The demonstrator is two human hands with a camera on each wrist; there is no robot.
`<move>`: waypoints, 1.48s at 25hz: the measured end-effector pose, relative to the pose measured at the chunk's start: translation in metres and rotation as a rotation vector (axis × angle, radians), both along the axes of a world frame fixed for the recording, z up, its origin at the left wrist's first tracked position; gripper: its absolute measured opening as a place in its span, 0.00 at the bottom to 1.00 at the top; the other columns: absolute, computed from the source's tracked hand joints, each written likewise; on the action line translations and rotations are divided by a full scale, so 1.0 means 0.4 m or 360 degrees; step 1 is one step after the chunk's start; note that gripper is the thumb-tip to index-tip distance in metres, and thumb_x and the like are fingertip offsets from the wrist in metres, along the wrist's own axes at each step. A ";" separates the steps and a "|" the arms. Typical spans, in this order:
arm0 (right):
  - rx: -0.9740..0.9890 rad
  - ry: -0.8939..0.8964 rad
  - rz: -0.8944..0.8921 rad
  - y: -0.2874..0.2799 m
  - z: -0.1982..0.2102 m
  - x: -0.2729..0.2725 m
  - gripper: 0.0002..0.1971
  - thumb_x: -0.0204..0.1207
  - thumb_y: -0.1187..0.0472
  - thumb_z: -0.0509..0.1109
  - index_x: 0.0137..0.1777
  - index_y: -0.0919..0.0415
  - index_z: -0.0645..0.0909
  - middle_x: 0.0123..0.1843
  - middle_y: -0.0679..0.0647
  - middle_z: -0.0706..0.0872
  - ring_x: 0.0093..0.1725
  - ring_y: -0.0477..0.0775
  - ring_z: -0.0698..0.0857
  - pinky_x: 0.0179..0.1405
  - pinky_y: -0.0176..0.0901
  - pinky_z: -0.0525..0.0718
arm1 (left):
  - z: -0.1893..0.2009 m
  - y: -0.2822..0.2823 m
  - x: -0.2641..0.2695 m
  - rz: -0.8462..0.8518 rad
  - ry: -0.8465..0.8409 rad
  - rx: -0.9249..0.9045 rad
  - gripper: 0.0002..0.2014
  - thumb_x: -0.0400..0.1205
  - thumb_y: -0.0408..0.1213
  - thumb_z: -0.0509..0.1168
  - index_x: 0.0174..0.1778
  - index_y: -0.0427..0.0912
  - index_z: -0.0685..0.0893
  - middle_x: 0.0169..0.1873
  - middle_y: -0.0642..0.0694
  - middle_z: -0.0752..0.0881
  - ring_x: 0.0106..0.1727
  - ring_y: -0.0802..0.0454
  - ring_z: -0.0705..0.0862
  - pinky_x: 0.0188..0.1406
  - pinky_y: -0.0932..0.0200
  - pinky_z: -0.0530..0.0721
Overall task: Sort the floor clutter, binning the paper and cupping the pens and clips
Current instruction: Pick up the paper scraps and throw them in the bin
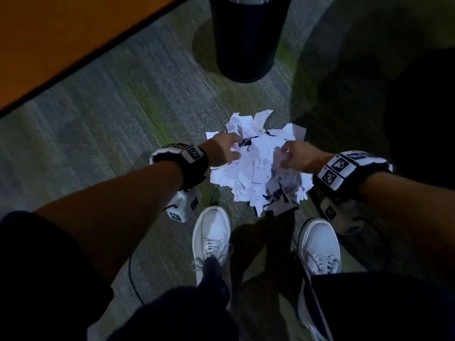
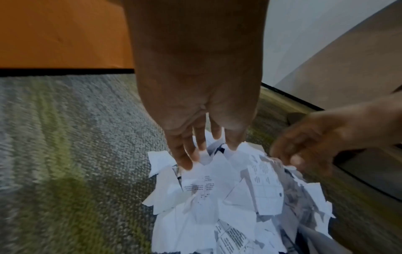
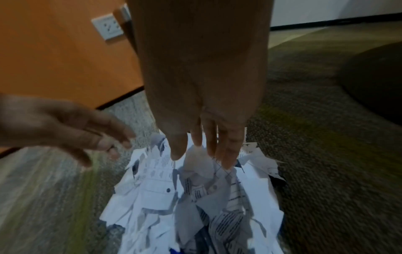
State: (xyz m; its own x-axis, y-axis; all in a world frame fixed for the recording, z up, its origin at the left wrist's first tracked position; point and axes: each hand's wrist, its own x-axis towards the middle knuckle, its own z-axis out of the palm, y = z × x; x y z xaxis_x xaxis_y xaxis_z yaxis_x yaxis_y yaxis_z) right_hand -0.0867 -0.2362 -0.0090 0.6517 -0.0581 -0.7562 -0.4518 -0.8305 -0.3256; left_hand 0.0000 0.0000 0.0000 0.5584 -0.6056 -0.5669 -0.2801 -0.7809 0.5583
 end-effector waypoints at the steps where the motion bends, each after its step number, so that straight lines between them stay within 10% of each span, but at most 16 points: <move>1: -0.0004 -0.0064 0.0001 -0.001 -0.024 0.020 0.34 0.73 0.51 0.77 0.75 0.64 0.71 0.67 0.65 0.81 0.64 0.66 0.82 0.55 0.52 0.84 | -0.021 -0.016 0.001 -0.0025 -0.0015 -0.0041 0.30 0.81 0.40 0.71 0.78 0.37 0.71 0.72 0.34 0.77 0.72 0.38 0.76 0.68 0.54 0.72; 5: -0.0026 -0.0160 -0.0203 -0.008 -0.106 0.055 0.60 0.56 0.34 0.83 0.83 0.54 0.55 0.77 0.65 0.71 0.75 0.70 0.73 0.69 0.66 0.78 | -0.119 -0.087 -0.011 -0.0353 -0.0061 0.0105 0.54 0.71 0.55 0.78 0.86 0.50 0.50 0.84 0.34 0.54 0.83 0.33 0.57 0.80 0.37 0.62; 8: -0.0149 -0.0287 -0.0208 0.012 -0.137 0.028 0.59 0.58 0.37 0.83 0.84 0.55 0.56 0.75 0.65 0.71 0.74 0.70 0.73 0.68 0.65 0.77 | -0.156 -0.119 -0.048 -0.0448 -0.0042 0.0266 0.59 0.68 0.58 0.79 0.85 0.59 0.44 0.85 0.34 0.44 0.82 0.27 0.53 0.74 0.27 0.66; 17: 0.0235 -0.0454 -0.0389 0.034 -0.132 0.018 0.25 0.58 0.58 0.79 0.59 0.55 0.86 0.53 0.57 0.91 0.55 0.59 0.89 0.56 0.54 0.87 | -0.180 -0.138 -0.086 0.0215 -0.0354 -0.0329 0.24 0.72 0.21 0.70 0.64 0.41 0.82 0.57 0.36 0.73 0.50 0.39 0.81 0.56 0.48 0.83; 22: 0.0332 -0.0274 -0.0543 -0.020 -0.089 0.030 0.13 0.69 0.71 0.79 0.53 0.62 0.90 0.51 0.53 0.89 0.48 0.53 0.87 0.41 0.35 0.86 | -0.152 -0.110 -0.046 0.0422 -0.0320 -0.0529 0.08 0.69 0.21 0.74 0.43 0.31 0.88 0.44 0.31 0.84 0.42 0.37 0.84 0.45 0.46 0.85; 27: 0.0351 -0.0321 -0.0657 -0.075 -0.051 0.007 0.13 0.67 0.73 0.78 0.40 0.53 0.92 0.41 0.53 0.90 0.39 0.51 0.86 0.40 0.45 0.84 | -0.096 -0.066 -0.041 0.0557 -0.0200 -0.0545 0.06 0.72 0.28 0.76 0.44 0.32 0.90 0.44 0.36 0.89 0.44 0.39 0.86 0.46 0.51 0.83; 30: 0.0334 -0.0329 -0.0728 -0.072 -0.039 -0.003 0.12 0.65 0.65 0.83 0.46 0.53 0.88 0.51 0.58 0.91 0.39 0.49 0.87 0.43 0.49 0.88 | -0.059 -0.044 -0.039 0.0605 -0.0256 -0.0564 0.05 0.73 0.31 0.76 0.44 0.36 0.91 0.44 0.39 0.91 0.43 0.42 0.87 0.46 0.52 0.85; 34: 0.0204 -0.0279 -0.0546 0.008 -0.046 -0.031 0.46 0.54 0.39 0.86 0.70 0.52 0.71 0.68 0.61 0.79 0.59 0.62 0.82 0.56 0.56 0.83 | -0.073 -0.024 -0.055 0.0873 -0.0191 -0.0601 0.04 0.74 0.30 0.72 0.40 0.44 0.87 0.34 0.47 0.88 0.35 0.50 0.83 0.39 0.58 0.80; 37: -0.0112 -0.0362 -0.0021 0.094 -0.071 -0.048 0.56 0.55 0.41 0.86 0.78 0.46 0.54 0.73 0.61 0.66 0.71 0.70 0.69 0.58 0.68 0.79 | -0.121 -0.008 -0.091 0.1086 -0.0068 -0.0838 0.10 0.76 0.30 0.67 0.47 0.49 0.80 0.32 0.48 0.78 0.31 0.41 0.77 0.36 0.43 0.82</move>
State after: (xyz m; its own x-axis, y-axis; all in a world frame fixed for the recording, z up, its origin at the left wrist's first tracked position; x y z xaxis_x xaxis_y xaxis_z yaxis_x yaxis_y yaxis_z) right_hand -0.1060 -0.1987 -0.0374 0.8037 -0.1150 -0.5838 -0.3844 -0.8493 -0.3618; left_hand -0.0365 -0.0031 -0.0483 0.9102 -0.3079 -0.2769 0.1272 -0.4285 0.8945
